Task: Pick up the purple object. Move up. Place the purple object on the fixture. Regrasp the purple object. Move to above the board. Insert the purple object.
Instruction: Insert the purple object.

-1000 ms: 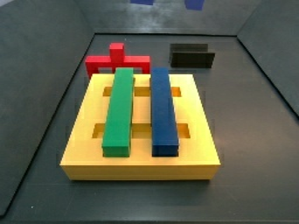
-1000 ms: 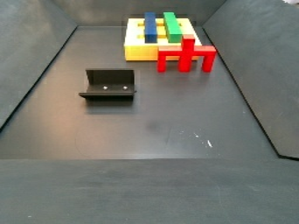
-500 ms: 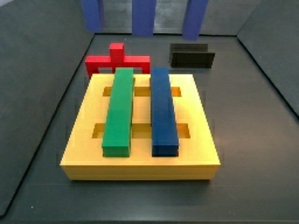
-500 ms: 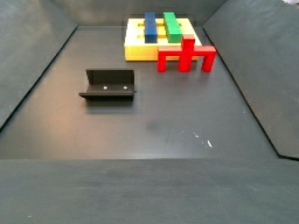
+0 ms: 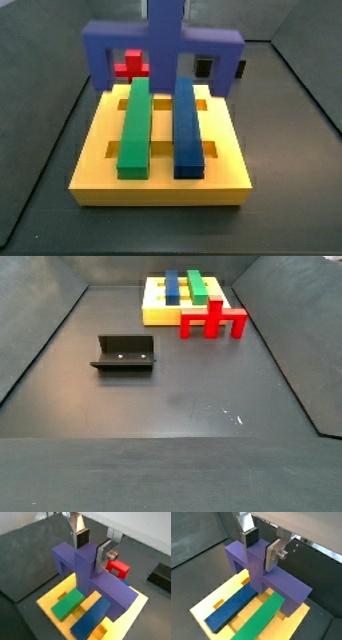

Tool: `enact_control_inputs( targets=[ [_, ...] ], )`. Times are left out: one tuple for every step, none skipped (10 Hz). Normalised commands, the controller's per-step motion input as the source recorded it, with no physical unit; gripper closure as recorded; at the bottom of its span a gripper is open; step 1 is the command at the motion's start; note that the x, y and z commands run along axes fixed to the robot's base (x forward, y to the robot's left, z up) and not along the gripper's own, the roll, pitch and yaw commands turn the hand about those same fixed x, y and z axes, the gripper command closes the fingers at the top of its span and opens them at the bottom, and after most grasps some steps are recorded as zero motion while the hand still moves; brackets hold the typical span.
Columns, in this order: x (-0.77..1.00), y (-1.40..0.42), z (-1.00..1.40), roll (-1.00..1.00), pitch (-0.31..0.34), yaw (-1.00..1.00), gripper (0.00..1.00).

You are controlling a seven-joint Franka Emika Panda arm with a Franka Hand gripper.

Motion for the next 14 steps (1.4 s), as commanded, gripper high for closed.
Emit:
enact_control_inputs(
  targets=[
    [0.0, -0.39, -0.41, 0.09, -0.097, 0.22, 1.0],
    [0.01, -0.27, -0.46, 0.07, -0.096, 0.15, 1.0],
    [0.02, -0.26, -0.48, 0.1, -0.107, 0.09, 1.0],
    [0.02, -0.21, -0.46, 0.11, -0.114, 0.05, 1.0],
    [0.05, -0.21, -0.37, 0.1, -0.103, 0.01, 1.0],
    [0.06, -0.09, -0.31, 0.09, -0.083, 0.0, 1.0],
    [0.02, 0.0, -0.21, 0.06, -0.056, 0.0, 1.0],
    [0.08, 0.0, -0.15, 0.03, -0.029, 0.0, 1.0],
    [0.08, 0.02, -0.2, 0.01, -0.02, 0.0, 1.0],
    [0.07, 0.03, -0.2, 0.01, -0.021, 0.0, 1.0],
    [0.05, 0.13, -0.23, 0.0, -0.017, 0.0, 1.0],
    [0.0, 0.13, -0.18, 0.0, -0.017, 0.0, 1.0],
    [0.0, 0.1, -0.11, 0.0, -0.027, 0.0, 1.0],
    [0.0, 0.01, -0.13, 0.0, -0.023, 0.0, 1.0]
  ],
)
